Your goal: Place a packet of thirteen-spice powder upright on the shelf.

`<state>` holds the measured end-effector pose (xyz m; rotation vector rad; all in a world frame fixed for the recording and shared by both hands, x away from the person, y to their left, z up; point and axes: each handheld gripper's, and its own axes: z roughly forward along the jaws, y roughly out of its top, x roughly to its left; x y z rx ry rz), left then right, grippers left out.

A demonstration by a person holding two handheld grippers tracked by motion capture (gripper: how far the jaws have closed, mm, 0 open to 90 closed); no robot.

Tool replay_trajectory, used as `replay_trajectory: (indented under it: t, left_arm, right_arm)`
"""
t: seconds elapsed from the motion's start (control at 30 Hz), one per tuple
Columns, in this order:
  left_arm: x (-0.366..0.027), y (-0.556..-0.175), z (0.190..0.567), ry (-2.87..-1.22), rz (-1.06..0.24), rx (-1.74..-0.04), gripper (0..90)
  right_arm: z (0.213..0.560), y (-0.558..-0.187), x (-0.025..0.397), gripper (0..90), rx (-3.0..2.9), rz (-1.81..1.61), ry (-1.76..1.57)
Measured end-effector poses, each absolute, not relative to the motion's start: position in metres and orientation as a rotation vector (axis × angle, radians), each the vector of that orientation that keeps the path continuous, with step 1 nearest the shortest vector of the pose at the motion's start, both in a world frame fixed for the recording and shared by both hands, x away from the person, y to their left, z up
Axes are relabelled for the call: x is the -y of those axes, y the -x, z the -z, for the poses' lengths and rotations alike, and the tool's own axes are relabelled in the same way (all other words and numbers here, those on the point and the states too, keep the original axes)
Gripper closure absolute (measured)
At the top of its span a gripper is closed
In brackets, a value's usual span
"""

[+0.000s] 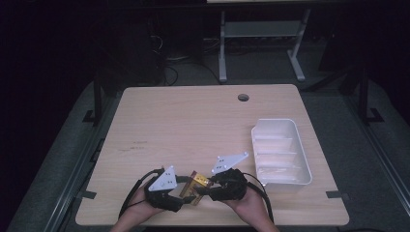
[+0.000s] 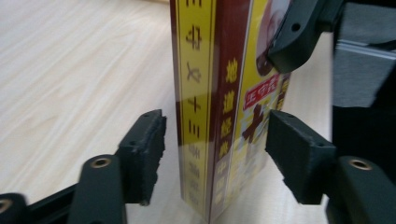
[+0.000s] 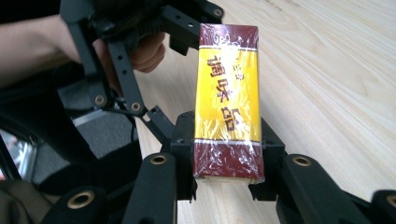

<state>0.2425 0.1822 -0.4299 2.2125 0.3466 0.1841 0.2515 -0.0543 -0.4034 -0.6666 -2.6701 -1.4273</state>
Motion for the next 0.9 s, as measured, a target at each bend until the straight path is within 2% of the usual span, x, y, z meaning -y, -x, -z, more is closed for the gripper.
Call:
replay_trajectory:
  t: [0.03, 0.07, 0.4, 0.67, 0.9]
  left_arm:
    - [-0.182, -0.243, 0.43, -2.208, -0.148, -0.326, 45.4]
    - [-0.182, -0.243, 0.43, -2.208, -0.148, -0.326, 47.4]
    - [-0.184, -0.241, 0.429, -2.2, -0.121, -0.315, 58.7]
    - [-0.186, -0.241, 0.428, -2.191, -0.085, -0.299, 62.3]
    - [-0.185, -0.241, 0.427, -2.192, -0.094, -0.307, 56.8]
  right_arm:
    - [0.402, -0.25, 0.053, 67.4, 2.709, 1.41, 0.618]
    - [0.402, -0.25, 0.053, 67.4, 2.709, 1.41, 0.618]
    - [0.389, -0.253, 0.048, 64.4, 2.781, 1.36, 0.482]
    - [0.378, -0.262, 0.043, 64.3, 2.807, 1.263, 0.313]
    - [0.372, -0.269, 0.046, 67.4, 2.816, 1.178, 0.239]
